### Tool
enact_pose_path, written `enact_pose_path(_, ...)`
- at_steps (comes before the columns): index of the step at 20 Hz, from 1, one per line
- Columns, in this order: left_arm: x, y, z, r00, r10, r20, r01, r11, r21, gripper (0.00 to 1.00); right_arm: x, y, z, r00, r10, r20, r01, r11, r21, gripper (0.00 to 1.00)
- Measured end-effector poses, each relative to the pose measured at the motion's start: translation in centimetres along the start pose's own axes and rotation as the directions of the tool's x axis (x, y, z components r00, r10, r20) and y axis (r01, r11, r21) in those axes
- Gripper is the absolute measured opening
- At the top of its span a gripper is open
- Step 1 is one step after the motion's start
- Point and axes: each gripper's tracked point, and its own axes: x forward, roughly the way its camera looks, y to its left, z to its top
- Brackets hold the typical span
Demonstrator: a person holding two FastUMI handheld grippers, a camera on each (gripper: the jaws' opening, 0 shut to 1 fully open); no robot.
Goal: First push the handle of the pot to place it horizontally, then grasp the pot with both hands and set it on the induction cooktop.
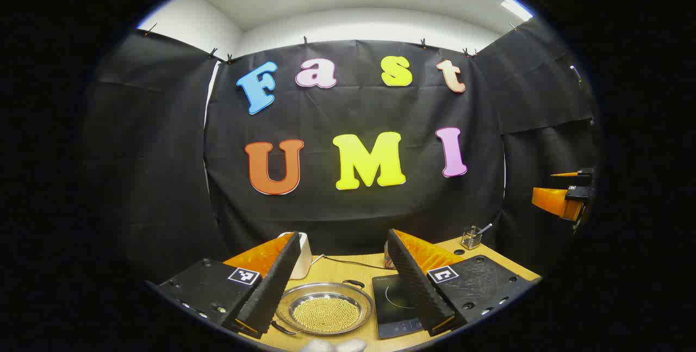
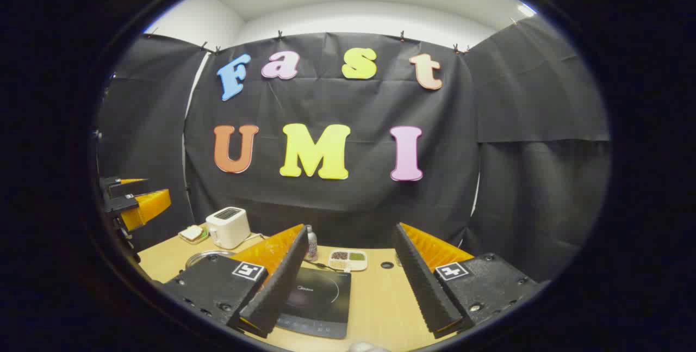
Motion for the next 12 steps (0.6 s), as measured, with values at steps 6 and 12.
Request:
enact_pose_path(6, 0.29, -0.05, 0.13, 1.0, 0.008, 0.003, -0.008, 1.0, -0.005, 0.96, 0.46, 0.37, -0.14, 1.0, 0.02, -0.009, -0.02, 1.0, -0.016, 0.97)
enact_pose_path(12, 0.69, -0.15, 0.28, 1.0, 0.008, 0.011, -0.008, 1.0, -0.013, 0.96, 0.87, 0.58, -0.08, 0.999, 0.029, -0.015, -0.029, 0.999, -0.016, 0.97)
